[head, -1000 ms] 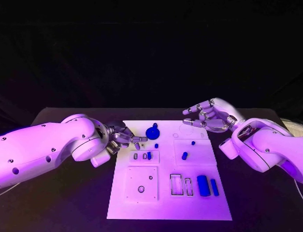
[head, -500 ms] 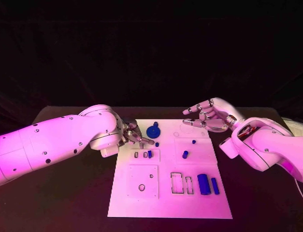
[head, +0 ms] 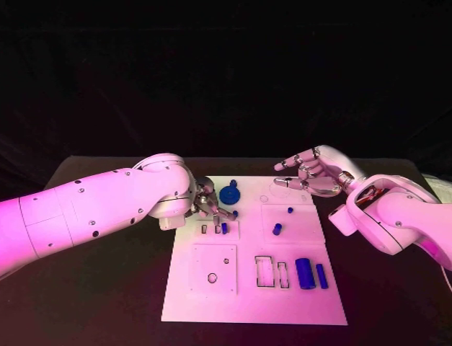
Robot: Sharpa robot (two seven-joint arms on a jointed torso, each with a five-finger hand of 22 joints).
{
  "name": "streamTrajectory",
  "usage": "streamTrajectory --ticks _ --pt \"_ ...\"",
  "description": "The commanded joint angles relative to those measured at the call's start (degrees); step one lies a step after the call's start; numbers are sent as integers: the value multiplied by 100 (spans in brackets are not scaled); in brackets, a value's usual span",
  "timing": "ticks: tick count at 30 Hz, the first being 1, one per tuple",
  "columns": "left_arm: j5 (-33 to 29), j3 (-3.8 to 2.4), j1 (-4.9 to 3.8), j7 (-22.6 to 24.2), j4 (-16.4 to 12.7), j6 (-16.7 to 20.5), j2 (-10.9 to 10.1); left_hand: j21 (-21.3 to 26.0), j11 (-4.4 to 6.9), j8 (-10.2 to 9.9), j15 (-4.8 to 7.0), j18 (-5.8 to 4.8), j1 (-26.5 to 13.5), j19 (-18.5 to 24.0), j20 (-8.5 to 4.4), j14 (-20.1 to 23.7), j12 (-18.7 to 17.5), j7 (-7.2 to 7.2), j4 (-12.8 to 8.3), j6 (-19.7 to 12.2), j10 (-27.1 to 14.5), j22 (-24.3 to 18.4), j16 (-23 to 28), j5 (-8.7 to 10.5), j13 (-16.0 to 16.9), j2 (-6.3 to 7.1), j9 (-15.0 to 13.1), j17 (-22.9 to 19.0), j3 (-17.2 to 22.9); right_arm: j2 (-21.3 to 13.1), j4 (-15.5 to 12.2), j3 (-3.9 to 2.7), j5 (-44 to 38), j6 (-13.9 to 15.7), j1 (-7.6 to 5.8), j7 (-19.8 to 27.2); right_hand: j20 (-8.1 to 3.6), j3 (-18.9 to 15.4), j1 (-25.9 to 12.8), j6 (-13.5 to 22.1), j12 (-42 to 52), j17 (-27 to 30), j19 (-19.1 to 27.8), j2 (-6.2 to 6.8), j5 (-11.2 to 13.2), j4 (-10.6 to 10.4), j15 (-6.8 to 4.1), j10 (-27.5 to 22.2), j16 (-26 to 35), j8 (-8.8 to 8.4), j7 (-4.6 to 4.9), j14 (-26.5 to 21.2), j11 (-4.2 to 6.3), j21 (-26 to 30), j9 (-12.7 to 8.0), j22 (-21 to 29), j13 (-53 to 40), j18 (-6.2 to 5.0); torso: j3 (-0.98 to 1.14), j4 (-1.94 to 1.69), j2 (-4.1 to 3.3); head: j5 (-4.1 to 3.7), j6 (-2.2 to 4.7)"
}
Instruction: Assemble the parts on the task board
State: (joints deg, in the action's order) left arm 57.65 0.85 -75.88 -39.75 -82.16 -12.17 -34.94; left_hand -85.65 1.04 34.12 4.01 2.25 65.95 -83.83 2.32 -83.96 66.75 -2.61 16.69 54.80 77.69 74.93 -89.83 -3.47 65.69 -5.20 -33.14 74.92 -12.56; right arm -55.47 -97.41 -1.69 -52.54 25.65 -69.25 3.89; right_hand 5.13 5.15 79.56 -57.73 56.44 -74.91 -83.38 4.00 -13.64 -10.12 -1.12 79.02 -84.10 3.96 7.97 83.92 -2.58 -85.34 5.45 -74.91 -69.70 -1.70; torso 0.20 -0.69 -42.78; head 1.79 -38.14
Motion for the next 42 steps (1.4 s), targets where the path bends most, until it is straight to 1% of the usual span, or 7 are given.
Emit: streamTrajectory --ticks 1,13,18,23,27,30,42 --pt "116 3 -9 -405 44 -369 49 -30 23 27 49 -44 -18 -171 -35 -604 7 -2 -10 -51 -21 711 -17 16 15 -13 -20 1508 -32 1 0 0 -84 -61 4 -22 9 -34 59 -32 -27 -487 37 -11 -37 -4 -15 -37 21 9 -6 385 -15 35 7 -654 8 -55 -2 1 -2 -2 -19" --pt "124 10 -8 -415 154 -494 187 -45 26 64 49 -51 64 -188 -34 -604 46 1 -19 -79 -4 745 -17 2 53 -74 -107 1508 -24 0 -2 0 -54 -57 5 -28 9 -34 59 -32 -27 -487 37 -11 -37 -4 -15 -37 21 9 -6 385 -15 35 7 -654 8 -55 -6 -3 2 -4 -57" --pt "124 13 -7 -418 171 -537 210 -49 27 75 50 -53 98 -192 -34 -604 60 3 -25 -87 3 754 -17 -3 66 -83 -135 1508 -20 1 4 0 -53 -58 5 -28 9 -34 59 -32 -27 -487 37 -11 -37 -4 -15 -37 21 9 -6 385 -15 35 7 -654 8 -55 -4 -2 4 1 -68" --pt "124 15 -7 -421 178 -582 230 -55 31 100 52 -55 210 -197 -36 -604 81 8 -38 -110 12 767 -17 -16 86 -112 -209 1508 12 6 8 0 -63 -59 6 -25 9 -37 57 -32 -30 -482 37 -10 -43 -6 -15 -38 24 9 -6 384 -16 36 7 -653 11 -56 -4 -10 1 -3 -83" --pt "124 16 -7 -423 198 -619 246 -55 34 112 54 -56 289 -198 -38 -604 86 10 -46 -127 12 771 -17 -22 91 -132 -256 1508 52 10 11 0 -75 -60 7 -24 8 -41 54 -31 -36 -474 39 -7 -55 -9 -14 -39 30 7 -6 382 -16 37 7 -651 16 -56 -5 -6 1 1 -92" --pt "124 17 -6 -425 216 -642 256 -56 34 116 55 -56 318 -199 -38 -604 92 11 -50 -132 15 774 -17 -23 97 -133 -273 1508 67 13 14 0 -77 -61 8 -23 8 -41 54 -31 -36 -474 39 -7 -55 -9 -14 -39 30 7 -6 382 -16 37 7 -651 16 -56 -5 -2 1 8 -103" --pt "124 31 -4 -428 242 -673 306 -63 37 128 57 -59 438 -206 -41 -604 101 13 -72 -152 18 790 -17 -26 107 -123 -339 1508 129 25 20 0 -73 -65 13 -18 8 -44 51 -32 -35 -474 45 -9 -66 -12 -14 -38 30 7 -5 382 -16 43 7 -643 16 -58 -2 -7 5 3 -120"
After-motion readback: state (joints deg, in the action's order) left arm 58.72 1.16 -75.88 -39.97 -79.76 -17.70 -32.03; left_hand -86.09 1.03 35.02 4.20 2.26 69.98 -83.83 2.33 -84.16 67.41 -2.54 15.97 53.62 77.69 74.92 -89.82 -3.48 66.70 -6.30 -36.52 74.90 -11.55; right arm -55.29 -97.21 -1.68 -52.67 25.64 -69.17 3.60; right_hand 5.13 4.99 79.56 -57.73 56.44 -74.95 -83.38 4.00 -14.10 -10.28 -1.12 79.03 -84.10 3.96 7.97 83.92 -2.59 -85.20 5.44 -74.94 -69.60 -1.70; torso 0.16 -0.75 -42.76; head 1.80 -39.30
